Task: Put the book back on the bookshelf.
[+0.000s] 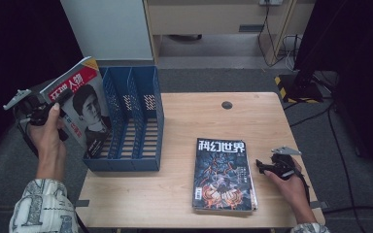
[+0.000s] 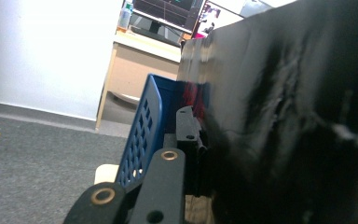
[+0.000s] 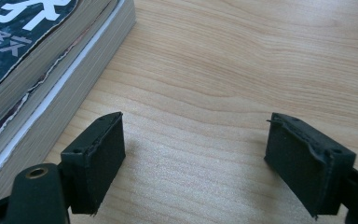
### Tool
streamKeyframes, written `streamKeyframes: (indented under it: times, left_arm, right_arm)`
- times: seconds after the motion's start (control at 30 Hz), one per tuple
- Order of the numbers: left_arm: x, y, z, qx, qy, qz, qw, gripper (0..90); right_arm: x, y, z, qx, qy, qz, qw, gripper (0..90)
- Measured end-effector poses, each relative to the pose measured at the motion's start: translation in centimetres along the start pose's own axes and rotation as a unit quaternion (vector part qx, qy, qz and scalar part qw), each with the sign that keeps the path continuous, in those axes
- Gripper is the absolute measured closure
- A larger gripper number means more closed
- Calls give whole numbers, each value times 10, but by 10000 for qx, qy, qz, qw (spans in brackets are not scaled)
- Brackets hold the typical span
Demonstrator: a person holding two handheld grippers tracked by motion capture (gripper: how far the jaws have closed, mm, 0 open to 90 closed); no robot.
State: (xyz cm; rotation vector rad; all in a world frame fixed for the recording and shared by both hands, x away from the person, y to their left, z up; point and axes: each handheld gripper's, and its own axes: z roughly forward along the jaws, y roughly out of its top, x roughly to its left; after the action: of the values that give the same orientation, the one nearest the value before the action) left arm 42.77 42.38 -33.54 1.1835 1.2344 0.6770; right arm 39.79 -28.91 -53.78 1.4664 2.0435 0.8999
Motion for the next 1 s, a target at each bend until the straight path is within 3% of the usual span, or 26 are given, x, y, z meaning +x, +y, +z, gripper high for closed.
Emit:
streamKeyframes:
  times: [0.13,0.33,0.53,0.77,1.0]
  left_arm:
    - [2,-10,1,5,47,5,10000,842]
    - [8,-26,2,19,5,-172,9998,845]
    - [10,-36,4,78,53,-109,9999,844]
    - [13,-40,2,34,12,-172,9998,842]
    - [19,-43,-6,156,165,-271,9994,832]
  right_arm:
    - [0,0,0,0,0,1,10000,197]
    - [0,0,0,0,1,-1,10000,198]
    - [0,0,0,-4,4,-26,10000,198]
    - [0,0,0,-4,3,-26,10000,198]
    - [0,0,0,-4,4,-23,10000,198]
